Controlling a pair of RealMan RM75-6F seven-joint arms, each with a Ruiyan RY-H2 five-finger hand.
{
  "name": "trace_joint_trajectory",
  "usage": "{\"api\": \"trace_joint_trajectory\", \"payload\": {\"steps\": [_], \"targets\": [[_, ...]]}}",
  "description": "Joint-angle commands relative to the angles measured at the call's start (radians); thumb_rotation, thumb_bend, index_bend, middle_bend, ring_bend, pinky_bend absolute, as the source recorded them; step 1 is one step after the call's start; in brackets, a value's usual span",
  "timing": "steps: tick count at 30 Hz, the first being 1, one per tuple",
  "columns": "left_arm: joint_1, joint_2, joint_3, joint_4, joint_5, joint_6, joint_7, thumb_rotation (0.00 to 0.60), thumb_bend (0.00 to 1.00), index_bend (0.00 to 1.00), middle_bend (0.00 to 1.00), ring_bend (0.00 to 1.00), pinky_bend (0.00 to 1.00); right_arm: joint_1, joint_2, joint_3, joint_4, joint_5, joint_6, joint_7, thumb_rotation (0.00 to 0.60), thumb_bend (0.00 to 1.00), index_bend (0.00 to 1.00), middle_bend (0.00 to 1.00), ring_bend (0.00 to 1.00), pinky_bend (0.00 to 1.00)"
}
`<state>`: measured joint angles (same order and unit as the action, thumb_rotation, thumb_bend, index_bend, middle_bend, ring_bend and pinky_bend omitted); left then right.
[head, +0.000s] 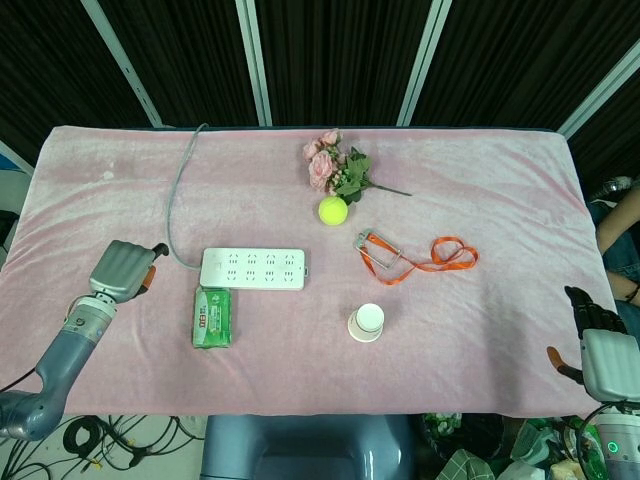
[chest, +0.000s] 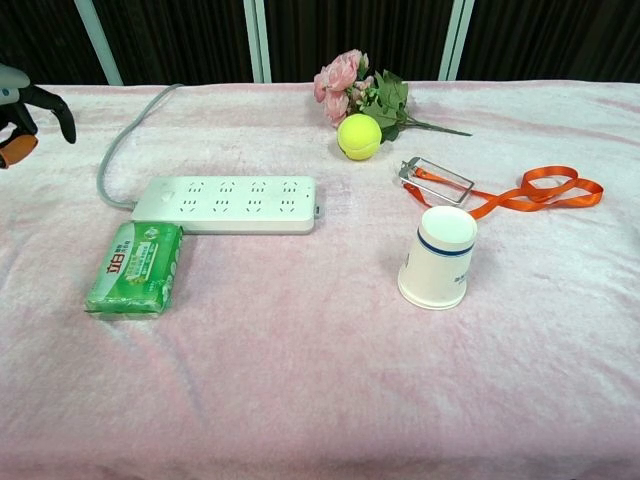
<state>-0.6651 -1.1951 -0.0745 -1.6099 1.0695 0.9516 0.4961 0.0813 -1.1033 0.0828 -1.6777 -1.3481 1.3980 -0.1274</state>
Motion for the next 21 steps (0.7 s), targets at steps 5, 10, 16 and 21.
{"api": "trace_joint_trajectory", "payload": {"steps": [5, 10, 16, 21], "targets": [[-0.019, -0.02, 0.003, 0.017, -0.005, -0.046, -0.028, 0.6, 0.64, 0.27, 0.75, 0.79, 0.72, 0.001, 0.002, 0.001, 0.002, 0.005, -0.005, 0.001, 0.6, 0.17, 0.04, 0.09, 0.19, 0.2], [-0.037, -0.037, 0.005, 0.027, -0.025, -0.095, -0.046, 0.6, 0.64, 0.24, 0.75, 0.79, 0.72, 0.002, 0.003, 0.001, 0.003, 0.007, -0.009, 0.0, 0.6, 0.17, 0.04, 0.09, 0.19, 0.2], [-0.069, -0.074, 0.004, 0.062, -0.039, -0.143, -0.053, 0.6, 0.63, 0.24, 0.75, 0.79, 0.72, 0.003, 0.006, -0.001, 0.0, 0.01, -0.012, -0.001, 0.6, 0.17, 0.04, 0.09, 0.19, 0.2], [-0.087, -0.101, 0.003, 0.071, -0.044, -0.154, -0.048, 0.6, 0.63, 0.25, 0.75, 0.79, 0.72, 0.002, 0.008, -0.001, -0.001, 0.011, -0.013, -0.001, 0.6, 0.17, 0.04, 0.09, 0.19, 0.2]]}}
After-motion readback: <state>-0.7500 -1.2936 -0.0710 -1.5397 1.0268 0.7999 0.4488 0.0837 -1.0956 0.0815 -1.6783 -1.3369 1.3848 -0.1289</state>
